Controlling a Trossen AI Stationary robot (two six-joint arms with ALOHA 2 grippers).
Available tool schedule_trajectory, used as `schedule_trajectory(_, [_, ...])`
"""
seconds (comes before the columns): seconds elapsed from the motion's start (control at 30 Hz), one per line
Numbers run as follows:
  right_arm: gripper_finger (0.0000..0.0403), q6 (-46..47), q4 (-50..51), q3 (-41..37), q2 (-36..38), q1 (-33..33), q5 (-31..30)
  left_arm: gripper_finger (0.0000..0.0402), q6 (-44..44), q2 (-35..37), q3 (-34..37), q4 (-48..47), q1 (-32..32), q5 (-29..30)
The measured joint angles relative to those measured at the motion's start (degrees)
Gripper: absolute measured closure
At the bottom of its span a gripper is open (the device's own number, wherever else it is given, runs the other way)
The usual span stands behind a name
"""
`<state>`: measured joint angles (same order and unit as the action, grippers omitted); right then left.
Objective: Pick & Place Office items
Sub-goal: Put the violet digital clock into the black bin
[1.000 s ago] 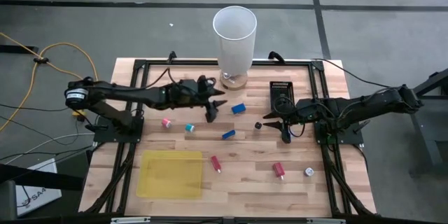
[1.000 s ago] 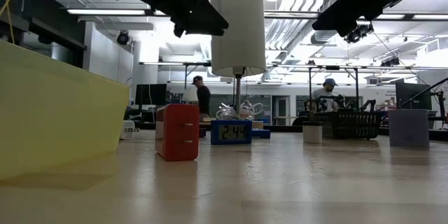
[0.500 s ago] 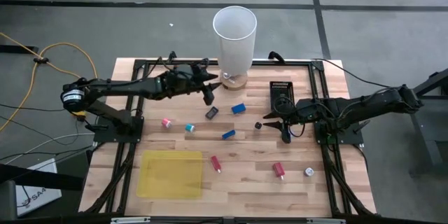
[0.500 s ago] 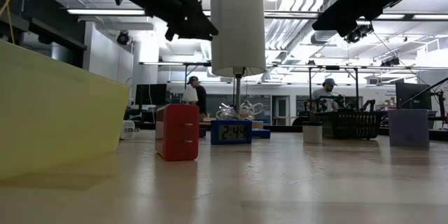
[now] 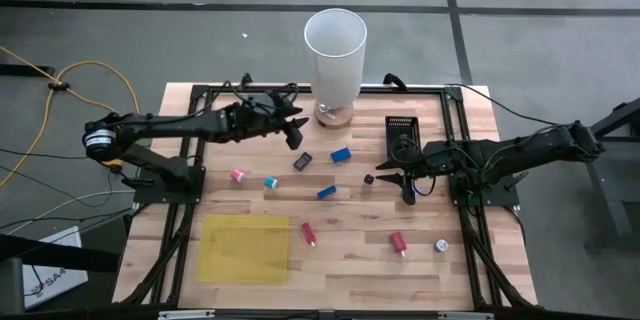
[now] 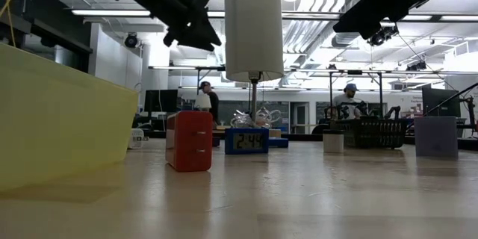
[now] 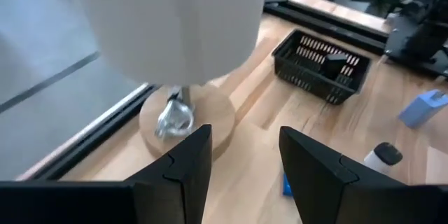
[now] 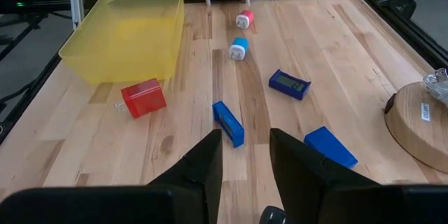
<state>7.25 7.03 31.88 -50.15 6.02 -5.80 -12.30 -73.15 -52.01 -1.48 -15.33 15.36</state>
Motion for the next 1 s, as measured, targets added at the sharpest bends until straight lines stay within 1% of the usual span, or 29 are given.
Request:
schedule_trajectory(0.3, [0.0296, 0.0, -0.02, 0.0, 0.0, 0.0, -0.02, 0.024, -8.93, 0.1, 0.0, -6.14, 2.53, 0.97])
schedule_trajectory(0.47, [0.0296, 0.0, -0.02, 0.0, 0.0, 0.0, -0.02, 0.024, -11.66, 0.09, 0.0, -9.36, 3.71, 2.44])
schedule_trajectory(0.9, [0.0296, 0.02, 0.0, 0.0, 0.0, -0.02, -0.02, 0.024, -18.19, -0.2, 0.0, -19.66, 5.9, 2.48])
schedule_trajectory(1.0, [0.0296, 0.02, 0.0, 0.0, 0.0, -0.02, -0.02, 0.024, -20.79, -1.04, 0.0, -22.14, 6.48, 1.03])
